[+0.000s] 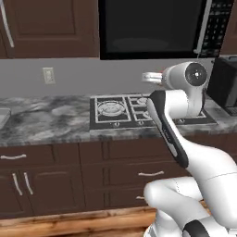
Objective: Pick the peach and pear from the fridge and place them inside the tupperware on the counter.
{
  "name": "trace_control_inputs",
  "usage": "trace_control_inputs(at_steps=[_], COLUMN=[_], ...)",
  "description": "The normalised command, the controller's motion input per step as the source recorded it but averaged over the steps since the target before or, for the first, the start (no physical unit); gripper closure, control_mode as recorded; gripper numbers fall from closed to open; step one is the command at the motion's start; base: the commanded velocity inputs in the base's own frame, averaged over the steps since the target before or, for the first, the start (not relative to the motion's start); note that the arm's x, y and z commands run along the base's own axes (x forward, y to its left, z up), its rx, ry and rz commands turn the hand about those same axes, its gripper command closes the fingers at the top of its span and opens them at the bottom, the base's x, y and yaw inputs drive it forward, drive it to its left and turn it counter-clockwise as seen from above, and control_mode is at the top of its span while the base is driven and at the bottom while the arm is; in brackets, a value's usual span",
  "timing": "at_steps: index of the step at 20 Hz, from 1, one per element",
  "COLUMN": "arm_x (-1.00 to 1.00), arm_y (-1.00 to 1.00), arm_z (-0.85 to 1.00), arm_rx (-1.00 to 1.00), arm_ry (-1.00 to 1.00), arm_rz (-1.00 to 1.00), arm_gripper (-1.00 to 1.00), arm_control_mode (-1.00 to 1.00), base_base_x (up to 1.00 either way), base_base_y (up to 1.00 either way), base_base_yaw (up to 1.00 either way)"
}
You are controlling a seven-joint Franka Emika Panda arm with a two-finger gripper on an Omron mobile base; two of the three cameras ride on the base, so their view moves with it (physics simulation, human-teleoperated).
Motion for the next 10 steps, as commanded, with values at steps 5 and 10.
trace_control_inputs(at_steps=[5, 10], arm_x=[0.0, 0.0], arm_y=[0.0, 0.0], arm_z=[0.0, 0.0], arm_rx=[0.0, 0.0], arm_ry=[0.0, 0.0], arm_rz=[0.0, 0.0], arm_gripper=[1.0, 1.0], arm_control_mode=[1.0, 1.0], base_base_x=[0.96, 0.57], base_base_y=[1.0, 1.0], base_base_yaw=[0.2, 0.18])
